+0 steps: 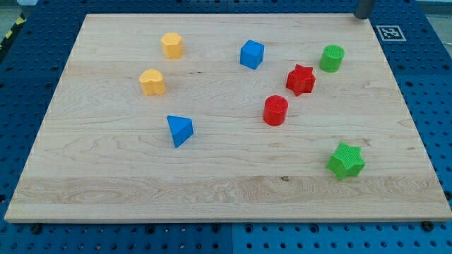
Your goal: Nudge the green circle left a bit
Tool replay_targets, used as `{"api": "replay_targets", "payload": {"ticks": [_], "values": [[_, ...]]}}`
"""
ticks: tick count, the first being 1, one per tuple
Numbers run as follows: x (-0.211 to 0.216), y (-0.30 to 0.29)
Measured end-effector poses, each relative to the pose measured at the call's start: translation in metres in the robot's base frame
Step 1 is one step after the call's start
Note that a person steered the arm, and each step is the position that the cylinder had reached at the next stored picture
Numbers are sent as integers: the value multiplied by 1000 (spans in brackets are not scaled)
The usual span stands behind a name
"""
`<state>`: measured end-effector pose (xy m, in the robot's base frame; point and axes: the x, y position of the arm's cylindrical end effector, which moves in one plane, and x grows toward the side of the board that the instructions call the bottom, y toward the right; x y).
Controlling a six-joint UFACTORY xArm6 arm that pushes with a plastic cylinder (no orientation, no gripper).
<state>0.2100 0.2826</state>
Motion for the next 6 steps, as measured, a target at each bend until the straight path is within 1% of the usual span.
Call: {"api": "replay_targets", "payload": {"ticks": [2,4,5,6], "values": [[42,0],[106,0],[115,-10],[115,-32]]}}
